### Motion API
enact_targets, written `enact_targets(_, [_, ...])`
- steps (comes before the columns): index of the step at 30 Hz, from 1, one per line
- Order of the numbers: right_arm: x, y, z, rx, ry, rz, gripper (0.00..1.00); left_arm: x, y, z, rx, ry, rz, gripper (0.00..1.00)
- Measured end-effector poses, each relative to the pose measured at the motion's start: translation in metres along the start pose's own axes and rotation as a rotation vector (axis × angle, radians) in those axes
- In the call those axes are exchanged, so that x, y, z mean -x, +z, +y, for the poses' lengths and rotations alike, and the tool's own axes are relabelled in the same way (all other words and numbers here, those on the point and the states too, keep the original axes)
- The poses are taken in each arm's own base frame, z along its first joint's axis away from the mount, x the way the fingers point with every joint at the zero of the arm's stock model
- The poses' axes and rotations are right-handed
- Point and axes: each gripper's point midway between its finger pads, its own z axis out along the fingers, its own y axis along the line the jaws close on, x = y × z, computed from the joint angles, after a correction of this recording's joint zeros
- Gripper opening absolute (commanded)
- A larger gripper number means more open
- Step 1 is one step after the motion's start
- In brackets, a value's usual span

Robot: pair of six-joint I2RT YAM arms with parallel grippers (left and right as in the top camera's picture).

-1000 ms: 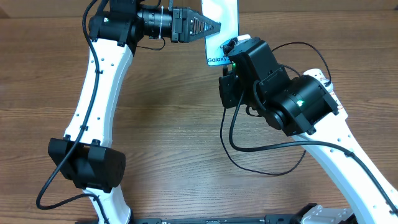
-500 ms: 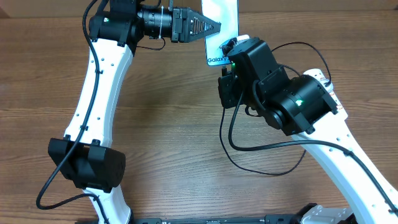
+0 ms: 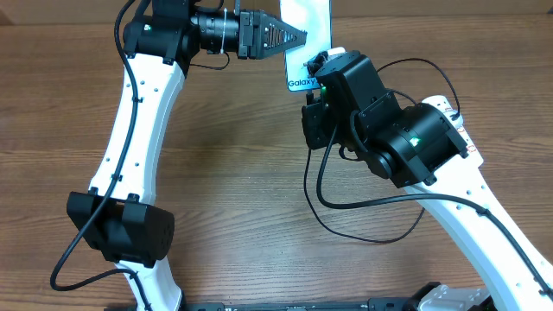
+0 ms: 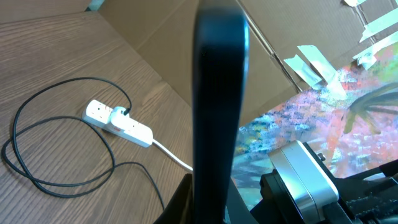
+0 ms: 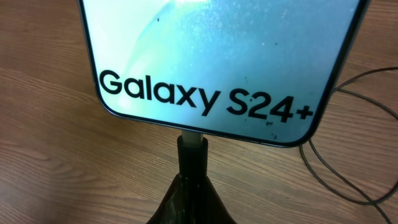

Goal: Plug charger to phone and switch on socket
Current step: 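Push the plug upward into the phone's port with the right gripper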

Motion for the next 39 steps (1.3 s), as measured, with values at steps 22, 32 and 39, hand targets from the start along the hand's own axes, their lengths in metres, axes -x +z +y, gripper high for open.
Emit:
enact_targets(22, [0.0046,0.0002,-0.0027,-0.019,0.001,-0.021,0.04,-0.0009,0.0000,0.0003,0.001,-0.008,0.002,0.04])
enact_targets(32, [0.0066,0.0002,-0.0021,-0.016,0.002,-0.029,0.04,-0.0008,0.0000,0.0009,0.005,-0.007,0.001,0.04])
enact_targets(39, [0.0077,0.0002,-0.0018,-0.015,0.003,-0.033,0.04,-0.0009,0.0011,0.0015,0.010,-0.007,0.002,0.04])
